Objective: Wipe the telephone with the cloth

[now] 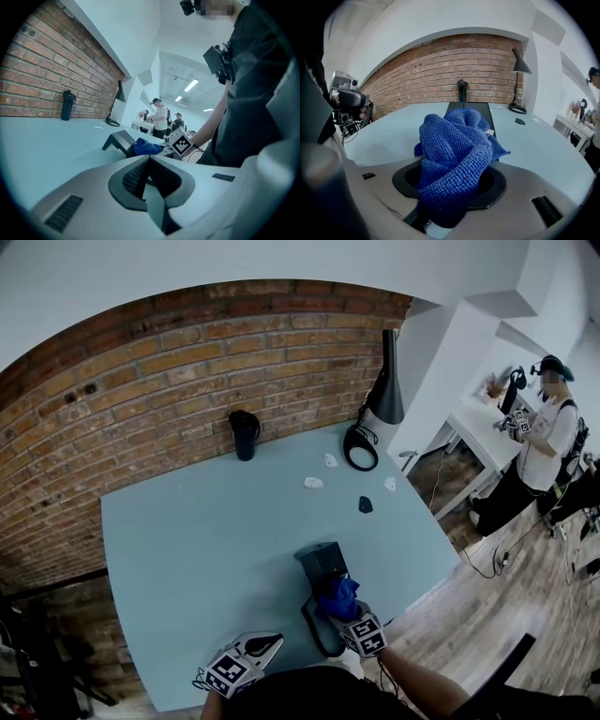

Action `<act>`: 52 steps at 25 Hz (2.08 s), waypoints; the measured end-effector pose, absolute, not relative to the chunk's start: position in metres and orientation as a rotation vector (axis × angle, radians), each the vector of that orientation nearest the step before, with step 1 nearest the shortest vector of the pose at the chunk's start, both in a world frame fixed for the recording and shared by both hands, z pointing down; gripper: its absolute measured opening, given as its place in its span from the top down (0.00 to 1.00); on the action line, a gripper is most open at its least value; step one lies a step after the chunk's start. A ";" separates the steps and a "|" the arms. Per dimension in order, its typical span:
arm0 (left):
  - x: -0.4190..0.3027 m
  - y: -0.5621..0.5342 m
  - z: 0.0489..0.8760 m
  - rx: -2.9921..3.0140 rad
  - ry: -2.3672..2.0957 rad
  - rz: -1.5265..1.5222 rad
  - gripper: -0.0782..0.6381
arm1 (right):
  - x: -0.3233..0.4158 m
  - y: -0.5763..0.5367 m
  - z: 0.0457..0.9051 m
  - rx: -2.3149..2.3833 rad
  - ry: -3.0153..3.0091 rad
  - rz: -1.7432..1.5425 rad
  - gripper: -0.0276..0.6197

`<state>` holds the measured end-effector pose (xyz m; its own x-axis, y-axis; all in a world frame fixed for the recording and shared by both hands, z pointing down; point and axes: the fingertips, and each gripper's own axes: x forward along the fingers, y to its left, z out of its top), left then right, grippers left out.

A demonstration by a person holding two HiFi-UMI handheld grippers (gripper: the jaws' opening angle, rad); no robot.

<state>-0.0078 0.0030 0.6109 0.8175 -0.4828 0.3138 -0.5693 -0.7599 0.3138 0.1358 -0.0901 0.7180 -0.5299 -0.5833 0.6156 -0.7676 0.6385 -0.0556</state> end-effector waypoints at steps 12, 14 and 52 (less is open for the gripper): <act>-0.009 0.002 0.612 2.598 -0.792 0.291 0.89 | 0.147 -0.066 0.737 0.901 -2.201 0.624 0.61; -0.010 0.001 0.612 2.595 -0.797 0.288 0.89 | 0.150 -0.051 0.744 0.813 -2.127 0.756 0.61; -0.014 0.001 0.619 2.562 -0.789 0.315 0.89 | 0.090 -0.232 0.647 1.147 -2.399 0.251 0.60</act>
<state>-0.0135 0.0007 0.6190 0.8113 -0.4784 0.3361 -0.5783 -0.7409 0.3414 0.0896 -0.2317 0.6471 -0.5426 -0.6867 0.4838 -0.7721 0.6346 0.0349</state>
